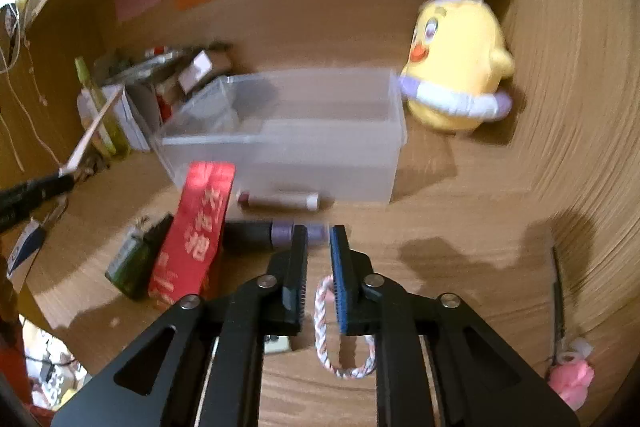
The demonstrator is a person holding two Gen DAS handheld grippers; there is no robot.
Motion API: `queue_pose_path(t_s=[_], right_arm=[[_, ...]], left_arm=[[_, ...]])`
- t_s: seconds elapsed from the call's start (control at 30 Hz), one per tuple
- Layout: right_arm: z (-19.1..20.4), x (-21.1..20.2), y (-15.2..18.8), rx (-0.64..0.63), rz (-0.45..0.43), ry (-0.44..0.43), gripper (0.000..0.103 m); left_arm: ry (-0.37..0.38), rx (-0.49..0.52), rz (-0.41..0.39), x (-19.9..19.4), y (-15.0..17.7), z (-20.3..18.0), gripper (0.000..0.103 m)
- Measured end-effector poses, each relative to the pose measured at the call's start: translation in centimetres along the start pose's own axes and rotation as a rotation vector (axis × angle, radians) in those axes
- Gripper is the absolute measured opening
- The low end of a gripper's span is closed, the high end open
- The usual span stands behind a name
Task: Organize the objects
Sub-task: 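Carry the rope loop and pink-white tube over the clear box with both tools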
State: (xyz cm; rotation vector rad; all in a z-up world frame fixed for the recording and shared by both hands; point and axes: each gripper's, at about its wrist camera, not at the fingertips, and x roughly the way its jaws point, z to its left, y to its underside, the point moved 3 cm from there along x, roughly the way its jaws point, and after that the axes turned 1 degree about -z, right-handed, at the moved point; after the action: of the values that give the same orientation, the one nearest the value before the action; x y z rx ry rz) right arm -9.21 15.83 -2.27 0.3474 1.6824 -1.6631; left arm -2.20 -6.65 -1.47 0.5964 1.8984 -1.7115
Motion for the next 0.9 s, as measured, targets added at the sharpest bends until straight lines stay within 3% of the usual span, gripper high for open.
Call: queue_pose_path(t_s=[0.1,0.2,0.47,0.5,0.53,0.57,0.9], right_arm=[[-0.3,1.2,1.0,-0.031,0.044,0.055,0.033],[-0.6,2.3,1.9,-0.039,0.090,0.053,0.033],[-0.7,4.0,2.9,-0.074,0.146,0.061,0.033],[-0.6,4.1,3.0,-0.081,0.147,0.063,0.031],[-0.4,4.2,3.1,-0.094,0.147,0.072,0.020],[-0.2,4.3,3.1,-0.102,0.147,0.077,0.017],[-0.2,2.8,1.2,-0.097,0.063,0.074,0.017]], left_arm=[[0.025,-0.002,-0.007,0.4,-0.6,-0.5,0.021],[0.038,0.009,-0.016,0.8,-1.0,-1.1,0.021],[0.064,0.020,-0.028,2.5,-2.9,-2.2,0.021],[0.064,0.021,-0.028,2.7,-3.1,-2.2,0.021],[0.066,0.023,-0.029,3.0,-3.4,-2.3,0.021],[0.067,0.026,-0.029,3.2,-3.6,-2.4,0.021],[0.081,0.048,-0.033,5.3,-5.8,-3.7,0.021]])
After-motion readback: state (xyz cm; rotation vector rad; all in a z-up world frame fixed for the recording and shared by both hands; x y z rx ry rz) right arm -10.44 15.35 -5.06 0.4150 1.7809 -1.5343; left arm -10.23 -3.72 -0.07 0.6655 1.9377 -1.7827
